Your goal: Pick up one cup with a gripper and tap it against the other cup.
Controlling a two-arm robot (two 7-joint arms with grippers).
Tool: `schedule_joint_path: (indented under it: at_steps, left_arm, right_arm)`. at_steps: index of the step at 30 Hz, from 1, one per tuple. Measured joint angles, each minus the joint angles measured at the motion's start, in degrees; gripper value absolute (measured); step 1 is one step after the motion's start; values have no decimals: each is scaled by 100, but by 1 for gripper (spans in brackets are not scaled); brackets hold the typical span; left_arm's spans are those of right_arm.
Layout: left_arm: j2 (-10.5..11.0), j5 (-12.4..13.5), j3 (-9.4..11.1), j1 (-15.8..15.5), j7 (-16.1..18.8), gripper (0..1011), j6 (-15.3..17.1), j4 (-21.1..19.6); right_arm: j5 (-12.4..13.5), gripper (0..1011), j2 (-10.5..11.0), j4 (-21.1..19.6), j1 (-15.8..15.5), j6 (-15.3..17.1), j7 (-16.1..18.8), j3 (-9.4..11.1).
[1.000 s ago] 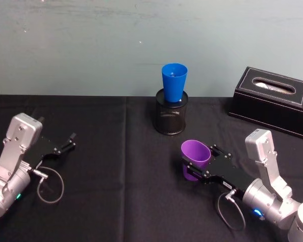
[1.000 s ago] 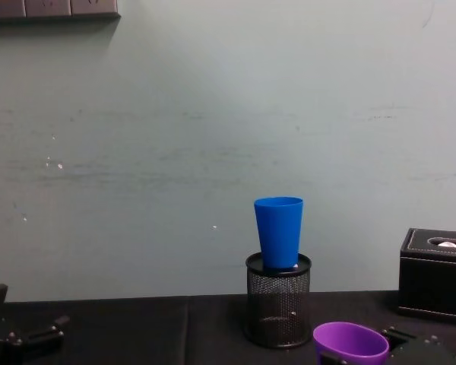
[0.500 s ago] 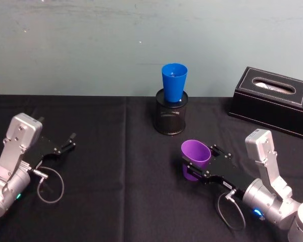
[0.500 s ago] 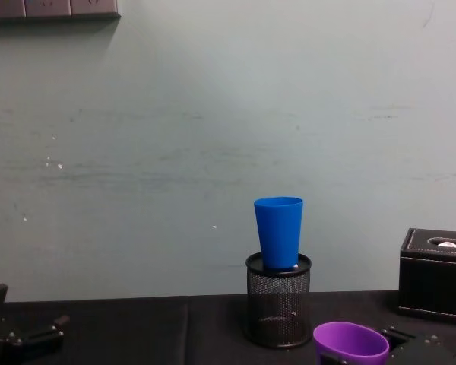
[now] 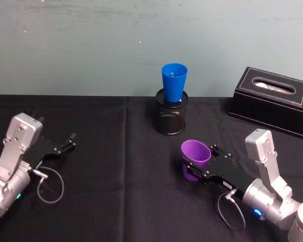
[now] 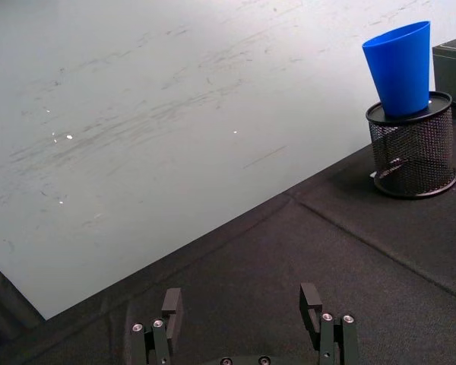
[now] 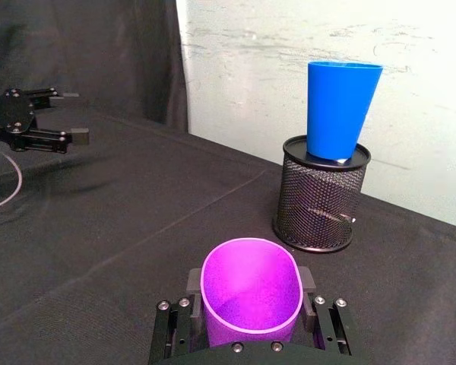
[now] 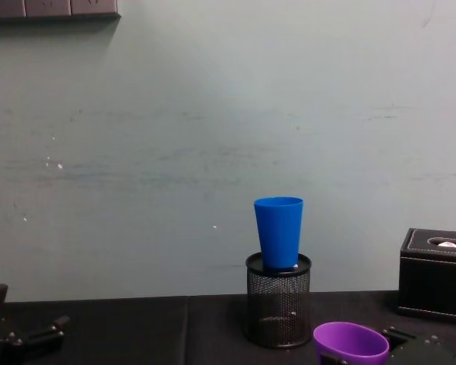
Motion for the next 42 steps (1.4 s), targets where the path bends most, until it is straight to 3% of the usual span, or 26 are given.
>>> schedule_joint_path:
  at_steps: [23, 42]
  left_arm:
    - [0, 0, 0, 0, 0, 1011, 0, 0]
    - [0, 0, 0, 0, 0, 1011, 0, 0]
  right_arm:
    - [17, 721, -4, -29, -1, 3, 21, 20]
    - [196, 721, 86, -744, -61, 123, 8, 278]
